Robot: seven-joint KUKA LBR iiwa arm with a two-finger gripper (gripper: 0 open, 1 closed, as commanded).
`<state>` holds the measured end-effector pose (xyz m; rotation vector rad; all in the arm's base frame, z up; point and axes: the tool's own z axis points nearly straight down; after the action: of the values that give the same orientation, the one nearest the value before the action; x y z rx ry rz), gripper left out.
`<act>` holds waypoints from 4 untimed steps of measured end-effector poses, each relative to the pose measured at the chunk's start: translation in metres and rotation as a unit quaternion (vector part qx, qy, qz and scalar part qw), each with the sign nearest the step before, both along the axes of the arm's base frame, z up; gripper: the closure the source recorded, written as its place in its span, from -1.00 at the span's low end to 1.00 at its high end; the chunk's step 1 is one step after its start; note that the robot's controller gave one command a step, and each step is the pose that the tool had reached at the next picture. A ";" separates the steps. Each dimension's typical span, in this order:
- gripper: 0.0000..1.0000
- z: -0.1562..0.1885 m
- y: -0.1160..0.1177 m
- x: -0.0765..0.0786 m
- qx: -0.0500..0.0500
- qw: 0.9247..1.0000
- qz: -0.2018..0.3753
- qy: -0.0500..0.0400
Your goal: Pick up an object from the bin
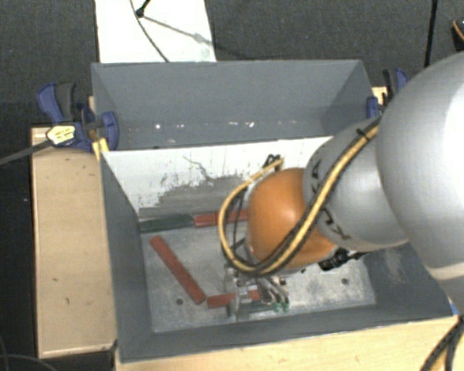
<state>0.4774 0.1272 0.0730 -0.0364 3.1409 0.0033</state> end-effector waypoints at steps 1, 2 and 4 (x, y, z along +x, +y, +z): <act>1.00 0.157 0.026 0.019 0.001 1.000 0.001 -0.005; -1.00 0.153 0.025 0.017 0.000 1.000 0.000 -0.001; 1.00 0.000 0.008 0.033 0.000 0.996 0.088 -0.001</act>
Offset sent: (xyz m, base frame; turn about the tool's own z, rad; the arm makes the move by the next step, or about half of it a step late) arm 0.0167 0.0245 0.1525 0.0017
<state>0.5104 0.1352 0.0726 -0.3109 3.1234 0.0027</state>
